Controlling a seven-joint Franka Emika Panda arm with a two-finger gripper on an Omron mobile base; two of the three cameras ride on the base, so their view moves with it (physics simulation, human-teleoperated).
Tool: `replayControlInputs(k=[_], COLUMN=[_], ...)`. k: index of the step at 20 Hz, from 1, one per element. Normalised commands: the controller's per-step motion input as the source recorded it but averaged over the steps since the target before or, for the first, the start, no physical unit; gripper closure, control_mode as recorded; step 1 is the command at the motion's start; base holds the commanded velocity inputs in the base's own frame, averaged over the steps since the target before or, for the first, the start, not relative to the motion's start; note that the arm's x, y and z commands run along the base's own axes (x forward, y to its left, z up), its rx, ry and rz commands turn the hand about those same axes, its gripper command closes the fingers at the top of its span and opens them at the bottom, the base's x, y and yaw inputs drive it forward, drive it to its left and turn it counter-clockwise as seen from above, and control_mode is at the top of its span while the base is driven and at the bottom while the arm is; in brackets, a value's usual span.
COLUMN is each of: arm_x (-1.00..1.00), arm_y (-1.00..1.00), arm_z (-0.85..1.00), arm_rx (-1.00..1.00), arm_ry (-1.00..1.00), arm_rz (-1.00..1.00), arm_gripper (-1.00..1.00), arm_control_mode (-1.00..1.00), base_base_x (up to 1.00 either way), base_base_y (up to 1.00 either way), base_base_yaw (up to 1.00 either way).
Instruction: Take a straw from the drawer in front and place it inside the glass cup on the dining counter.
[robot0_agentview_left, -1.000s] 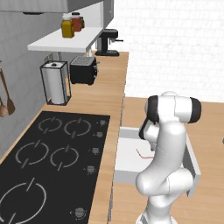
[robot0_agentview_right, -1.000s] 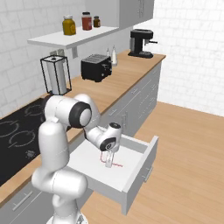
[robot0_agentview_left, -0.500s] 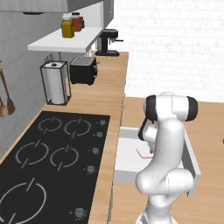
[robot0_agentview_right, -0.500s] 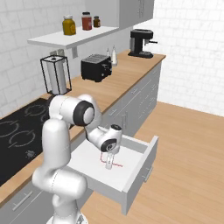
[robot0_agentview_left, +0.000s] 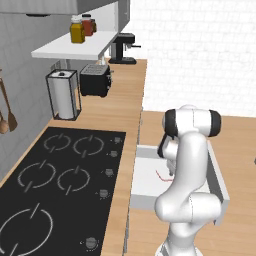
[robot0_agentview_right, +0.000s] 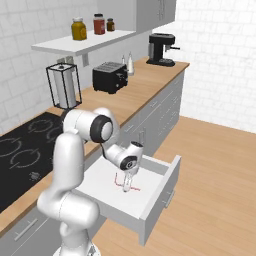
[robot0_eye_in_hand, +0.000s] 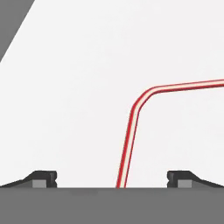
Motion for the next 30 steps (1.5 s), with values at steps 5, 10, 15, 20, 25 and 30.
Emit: replayControlInputs(k=[5, 10, 15, 20, 25, 30], arm_x=[0.13, 0.03, -0.02, -0.22, -0.28, -0.47], arm_y=[0.0, 0.0, 0.05, 0.1, 0.08, 0.09], arm_z=[-0.15, -0.22, -0.3, -0.34, -0.27, -0.12], arm_rx=[0.01, 0.0, 0.0, -0.02, -0.01, 0.0], arm_ry=[0.04, 0.01, 0.0, 0.0, 0.0, 0.0], arm_rz=[0.01, 0.0, 0.0, 0.0, 0.0, 0.0], arm_gripper=[-1.0, -1.0, -1.0, -1.0, -1.0, -1.0], arm_control_mode=[-1.0, -1.0, -1.0, -1.0, -1.0, -1.0], base_base_x=[0.0, 0.0, 0.0, 0.0, 0.0, 0.0], base_base_y=[0.0, 0.0, 0.0, 0.0, 0.0, 0.0], base_base_yaw=[0.0, 0.0, 0.0, 0.0, 0.0, 0.0])
